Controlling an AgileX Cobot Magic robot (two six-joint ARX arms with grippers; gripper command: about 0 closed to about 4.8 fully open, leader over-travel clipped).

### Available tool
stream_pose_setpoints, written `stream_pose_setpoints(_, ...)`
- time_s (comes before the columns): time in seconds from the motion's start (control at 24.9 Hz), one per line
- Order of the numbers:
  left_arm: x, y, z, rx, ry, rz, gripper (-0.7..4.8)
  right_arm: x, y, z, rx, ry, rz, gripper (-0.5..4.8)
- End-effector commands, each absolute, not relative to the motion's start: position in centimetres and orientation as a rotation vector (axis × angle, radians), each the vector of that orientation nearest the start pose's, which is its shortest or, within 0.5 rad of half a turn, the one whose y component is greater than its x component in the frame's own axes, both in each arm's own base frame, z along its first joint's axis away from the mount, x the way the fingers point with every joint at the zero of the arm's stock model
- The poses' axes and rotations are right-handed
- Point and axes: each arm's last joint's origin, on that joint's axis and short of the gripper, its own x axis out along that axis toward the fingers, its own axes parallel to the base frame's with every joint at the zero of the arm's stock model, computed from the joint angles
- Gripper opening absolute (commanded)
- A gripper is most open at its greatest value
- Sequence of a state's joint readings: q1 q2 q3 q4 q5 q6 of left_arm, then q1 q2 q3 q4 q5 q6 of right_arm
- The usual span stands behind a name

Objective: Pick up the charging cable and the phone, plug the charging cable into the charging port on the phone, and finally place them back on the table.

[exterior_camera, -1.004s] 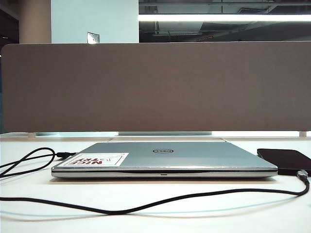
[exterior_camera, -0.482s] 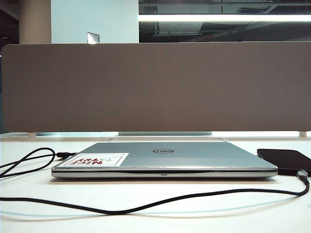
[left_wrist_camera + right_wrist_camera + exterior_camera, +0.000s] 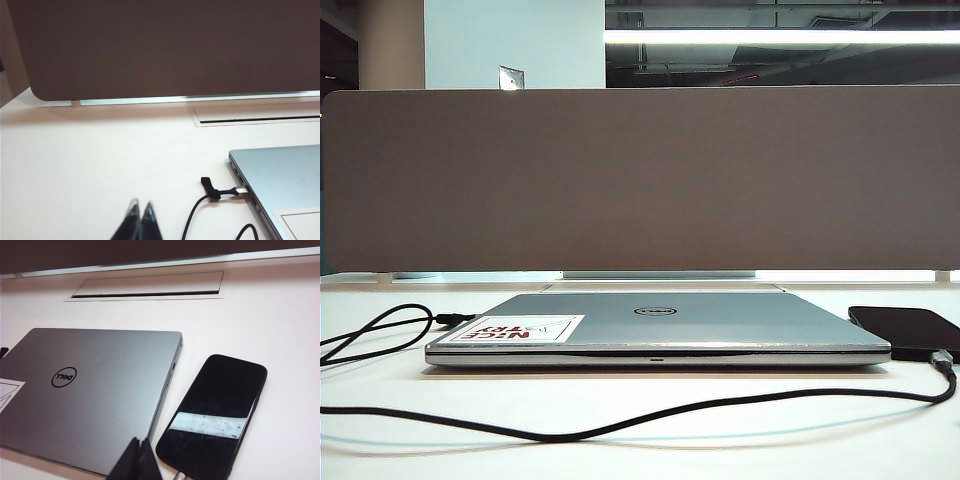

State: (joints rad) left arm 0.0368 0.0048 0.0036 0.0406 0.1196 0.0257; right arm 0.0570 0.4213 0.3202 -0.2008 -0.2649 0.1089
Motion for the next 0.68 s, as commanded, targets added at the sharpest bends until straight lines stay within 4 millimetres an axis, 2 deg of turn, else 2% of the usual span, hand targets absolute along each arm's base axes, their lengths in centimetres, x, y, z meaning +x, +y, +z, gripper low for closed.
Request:
stream_pose_setpoints(0.04, 9.72, 0.01, 17.08, 0.031, -0.057, -0.083, -0.04, 11.98, 1.44, 22.16, 0.139, 0.297, 0.304, -0.05)
stream_pose_setpoints(0.48, 9.72, 0.01, 17.08, 0.031, -0.057, -0.083, -0.04, 11.98, 1.43, 22.2, 0.138, 0.292, 0.302, -0.05)
stream_pose_setpoints(0.6, 9.72, 0.01, 17.08, 0.031, -0.057, -0.082, -0.04, 11.74, 0.87, 22.14, 0.05, 0.237, 0.116, -0.05)
stream_pose_setpoints(0.68, 9.72, 0.01, 17.09, 0.031, -0.058, -0.083, -0.04, 11.4, 0.7, 21.76, 0.036, 0.172, 0.067, -0.05)
